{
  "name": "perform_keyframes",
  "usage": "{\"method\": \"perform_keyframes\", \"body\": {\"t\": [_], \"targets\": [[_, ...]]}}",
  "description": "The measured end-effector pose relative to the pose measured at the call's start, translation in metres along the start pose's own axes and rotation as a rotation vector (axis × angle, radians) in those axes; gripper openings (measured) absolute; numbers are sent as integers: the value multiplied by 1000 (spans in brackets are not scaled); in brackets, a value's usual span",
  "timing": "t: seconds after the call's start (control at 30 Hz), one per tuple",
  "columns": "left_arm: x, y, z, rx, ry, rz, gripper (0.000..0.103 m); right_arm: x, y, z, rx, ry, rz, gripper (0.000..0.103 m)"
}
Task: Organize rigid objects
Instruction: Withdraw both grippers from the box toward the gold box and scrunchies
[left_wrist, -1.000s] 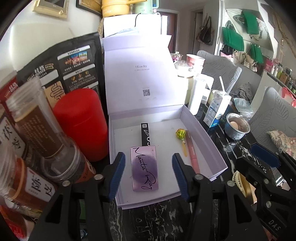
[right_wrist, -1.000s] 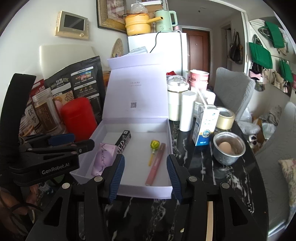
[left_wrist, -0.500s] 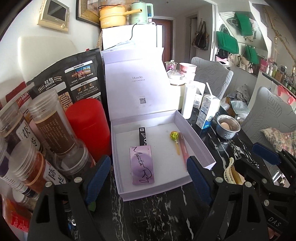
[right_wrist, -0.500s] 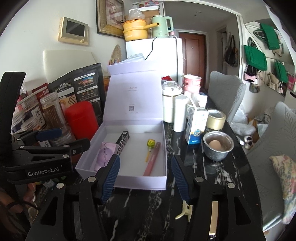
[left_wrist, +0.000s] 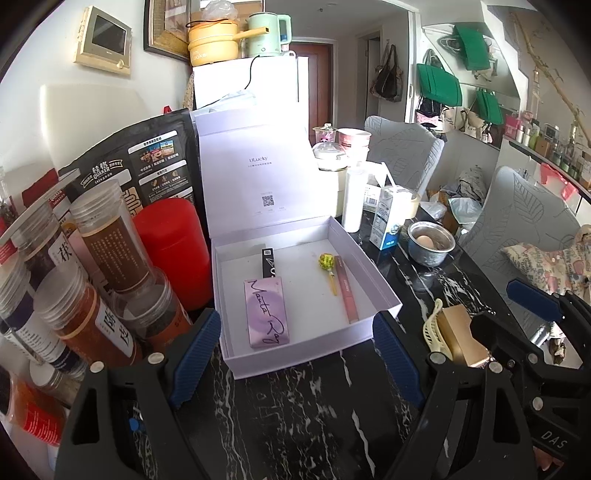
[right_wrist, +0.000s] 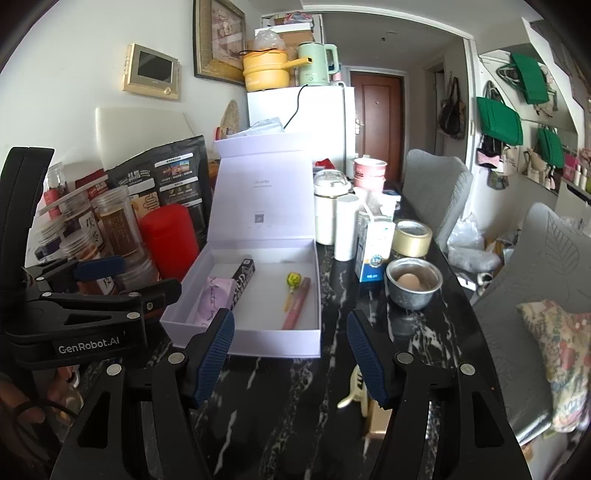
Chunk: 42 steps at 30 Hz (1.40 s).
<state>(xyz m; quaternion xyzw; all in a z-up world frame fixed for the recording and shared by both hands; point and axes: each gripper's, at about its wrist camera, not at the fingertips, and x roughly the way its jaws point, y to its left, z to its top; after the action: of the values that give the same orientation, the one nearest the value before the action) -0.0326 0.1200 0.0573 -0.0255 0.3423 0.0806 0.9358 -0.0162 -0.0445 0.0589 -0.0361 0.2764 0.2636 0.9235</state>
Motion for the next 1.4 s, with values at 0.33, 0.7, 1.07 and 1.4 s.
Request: {"method": "perform_keyframes", "body": {"t": [0.33, 0.7, 1.07, 1.4], "targets": [[-15, -11, -11, 26, -8, -11, 85, -25, -3, -12, 17, -5, -23, 77], [-22, -32, -26, 79, 12, -65, 85, -48, -10, -31, 35, 5, -58, 78], [-17, -59, -41, 115, 44, -152, 85, -65, -33, -56, 97, 32, -121, 78], [2, -93, -49, 161, 90, -208, 85, -70, -67, -81, 170, 69, -167, 78]]}}
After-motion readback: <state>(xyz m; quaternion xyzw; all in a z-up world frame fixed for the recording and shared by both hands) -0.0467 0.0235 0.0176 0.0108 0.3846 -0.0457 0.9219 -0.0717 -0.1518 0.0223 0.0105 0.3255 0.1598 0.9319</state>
